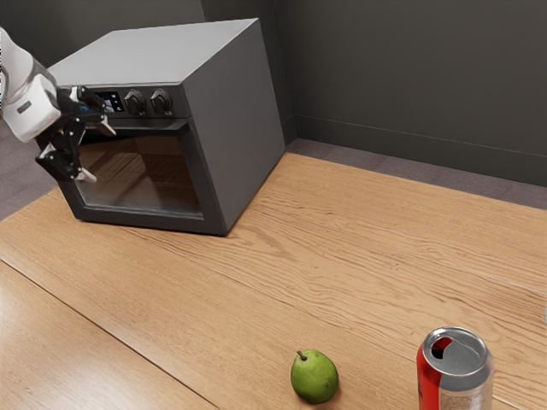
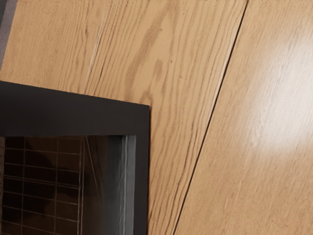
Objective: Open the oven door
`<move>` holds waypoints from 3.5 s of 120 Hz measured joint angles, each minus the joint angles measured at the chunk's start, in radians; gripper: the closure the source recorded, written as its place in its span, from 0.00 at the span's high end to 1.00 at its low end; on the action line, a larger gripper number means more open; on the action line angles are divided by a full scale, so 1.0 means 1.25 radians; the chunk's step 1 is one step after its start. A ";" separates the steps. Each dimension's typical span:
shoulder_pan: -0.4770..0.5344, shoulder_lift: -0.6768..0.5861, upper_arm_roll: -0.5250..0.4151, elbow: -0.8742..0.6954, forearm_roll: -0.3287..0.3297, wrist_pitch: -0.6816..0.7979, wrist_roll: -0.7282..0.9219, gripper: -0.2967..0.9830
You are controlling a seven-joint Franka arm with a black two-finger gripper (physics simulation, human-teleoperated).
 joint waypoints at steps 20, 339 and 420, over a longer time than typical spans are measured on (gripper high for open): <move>-0.003 0.078 0.013 0.070 -0.053 0.004 0.085 0.77; 0.109 0.349 0.011 0.381 -0.005 -0.097 -0.071 0.77; -0.023 0.118 -0.208 0.331 0.057 -0.328 -0.551 0.75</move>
